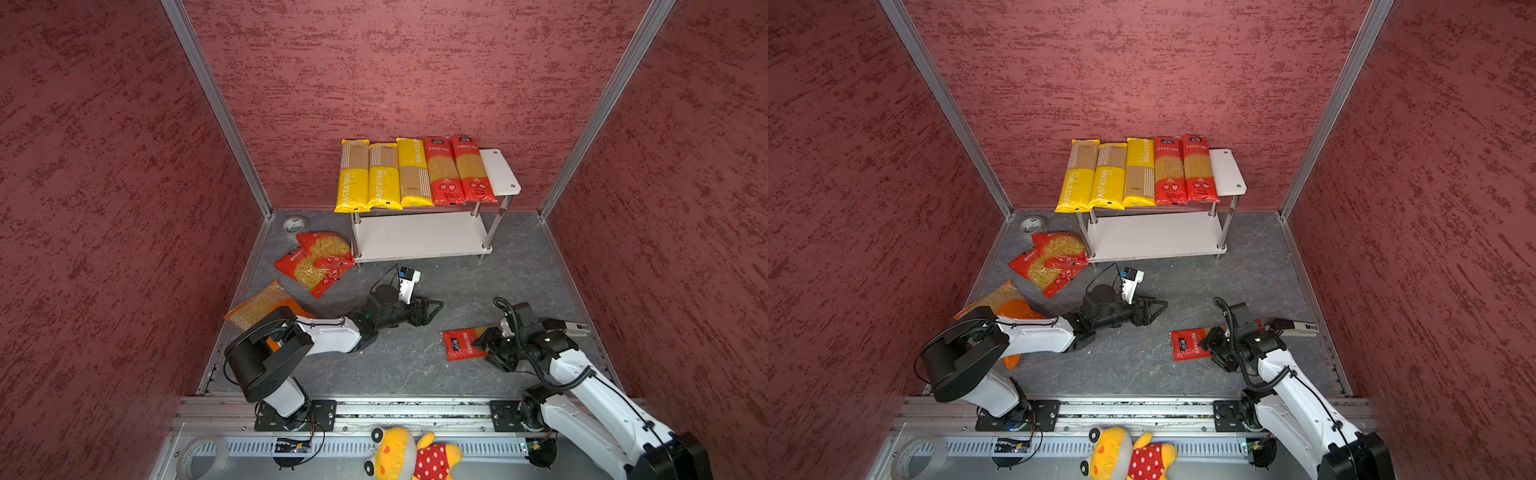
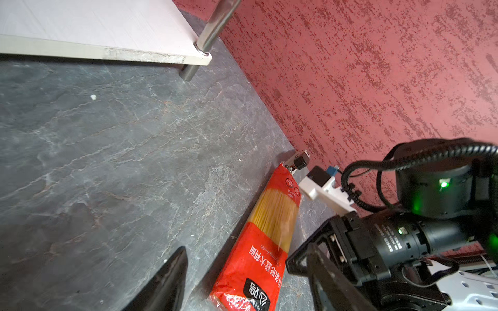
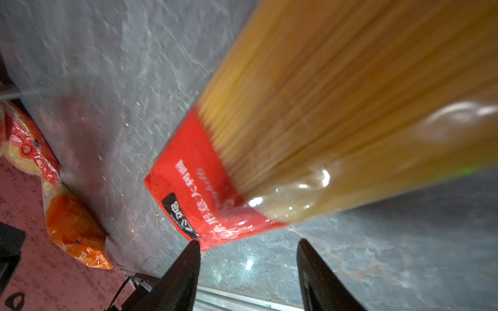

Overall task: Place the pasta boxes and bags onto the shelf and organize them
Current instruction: 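Drag the red spaghetti pack toward the shelf with the right gripper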

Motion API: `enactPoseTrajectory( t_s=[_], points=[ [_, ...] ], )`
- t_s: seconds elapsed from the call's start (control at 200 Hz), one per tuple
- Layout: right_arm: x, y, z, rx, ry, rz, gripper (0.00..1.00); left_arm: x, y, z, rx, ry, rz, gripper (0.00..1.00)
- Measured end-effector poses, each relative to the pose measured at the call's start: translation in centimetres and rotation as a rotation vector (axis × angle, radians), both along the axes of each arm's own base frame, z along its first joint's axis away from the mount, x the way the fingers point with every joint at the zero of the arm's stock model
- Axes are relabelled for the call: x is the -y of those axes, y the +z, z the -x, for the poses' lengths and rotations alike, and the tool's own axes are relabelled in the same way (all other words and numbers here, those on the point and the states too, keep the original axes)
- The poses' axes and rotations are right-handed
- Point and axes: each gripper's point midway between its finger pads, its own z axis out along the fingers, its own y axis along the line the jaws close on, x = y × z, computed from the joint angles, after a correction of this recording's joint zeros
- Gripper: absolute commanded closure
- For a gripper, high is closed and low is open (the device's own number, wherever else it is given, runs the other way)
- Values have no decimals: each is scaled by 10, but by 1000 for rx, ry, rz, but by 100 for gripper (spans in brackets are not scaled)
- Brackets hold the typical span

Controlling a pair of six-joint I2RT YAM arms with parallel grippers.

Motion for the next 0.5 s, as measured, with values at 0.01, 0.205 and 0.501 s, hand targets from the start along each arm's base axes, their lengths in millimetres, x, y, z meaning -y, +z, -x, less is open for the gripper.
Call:
enactPoseTrajectory(
  t_s=[0.01, 0.205, 0.501],
  points=[
    [-1, -1, 1, -7, 0, -5, 41, -1, 1, -1, 1, 3, 1, 30],
    [-21, -15, -10, -35, -20, -65, 41, -15, 8, -10, 17, 44, 12, 30],
    [-68, -9, -97, 83, -3, -115, 40, -19, 5, -7, 1, 48, -6, 31]
  ],
)
